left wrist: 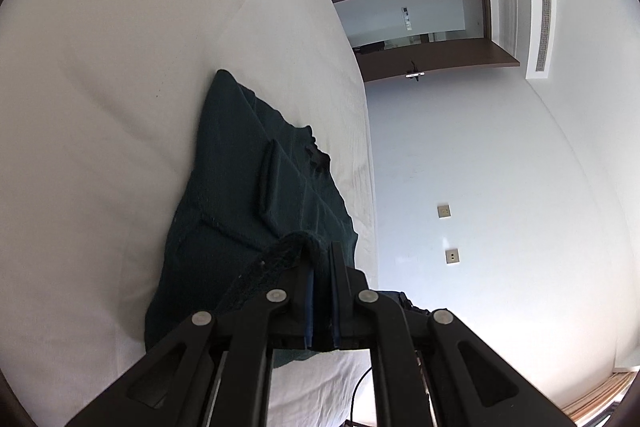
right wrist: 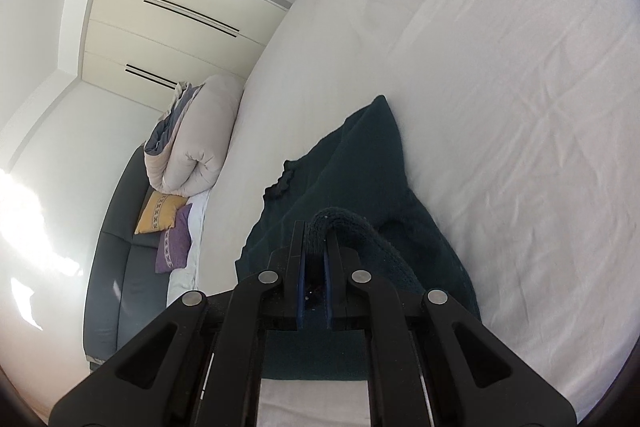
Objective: Fold small clothes
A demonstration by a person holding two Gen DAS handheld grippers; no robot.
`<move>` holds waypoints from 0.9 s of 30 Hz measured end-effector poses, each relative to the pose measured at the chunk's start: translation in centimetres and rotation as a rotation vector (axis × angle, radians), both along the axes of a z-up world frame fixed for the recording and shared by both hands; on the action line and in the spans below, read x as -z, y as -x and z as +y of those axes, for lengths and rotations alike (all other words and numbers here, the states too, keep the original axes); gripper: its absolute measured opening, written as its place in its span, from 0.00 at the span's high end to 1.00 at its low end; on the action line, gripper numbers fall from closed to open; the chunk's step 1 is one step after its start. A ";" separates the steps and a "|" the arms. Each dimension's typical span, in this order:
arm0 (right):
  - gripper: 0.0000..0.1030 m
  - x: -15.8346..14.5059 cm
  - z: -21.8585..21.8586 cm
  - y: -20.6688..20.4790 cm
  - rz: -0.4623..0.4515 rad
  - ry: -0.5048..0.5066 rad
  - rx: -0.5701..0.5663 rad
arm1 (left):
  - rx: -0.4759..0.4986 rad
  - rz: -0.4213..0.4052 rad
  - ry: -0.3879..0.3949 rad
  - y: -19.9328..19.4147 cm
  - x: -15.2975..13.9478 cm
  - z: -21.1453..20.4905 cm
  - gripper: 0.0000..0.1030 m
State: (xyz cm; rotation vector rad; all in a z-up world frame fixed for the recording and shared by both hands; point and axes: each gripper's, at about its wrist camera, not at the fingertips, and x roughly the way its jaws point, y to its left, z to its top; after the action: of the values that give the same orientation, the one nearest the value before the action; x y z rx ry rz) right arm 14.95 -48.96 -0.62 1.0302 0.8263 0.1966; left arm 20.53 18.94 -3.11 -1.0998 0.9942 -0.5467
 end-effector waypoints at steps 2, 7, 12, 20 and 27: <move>0.94 0.5 0.3 -2.8 0.007 0.007 0.010 | -0.011 0.010 -0.009 -1.9 0.5 -0.3 0.94; 0.94 2.3 0.9 -8.9 0.030 0.027 0.016 | -0.035 0.032 0.008 -5.5 1.9 -0.7 0.94; 0.94 4.3 0.1 -13.7 0.051 0.006 0.079 | -0.076 0.051 0.043 -8.5 3.3 -0.2 0.94; 0.74 8.9 -0.7 -21.4 0.195 0.016 0.133 | -0.118 0.119 -0.011 -12.7 7.5 -0.8 0.72; 0.40 9.1 0.4 -23.4 0.099 0.064 0.084 | -0.081 0.039 -0.105 -11.3 6.0 -1.3 0.47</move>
State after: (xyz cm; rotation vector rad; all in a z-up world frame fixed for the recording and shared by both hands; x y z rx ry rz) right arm 38.36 -48.57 -9.73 1.0185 0.8711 0.0473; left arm 31.84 17.60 -9.09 -1.0555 0.9963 -0.4051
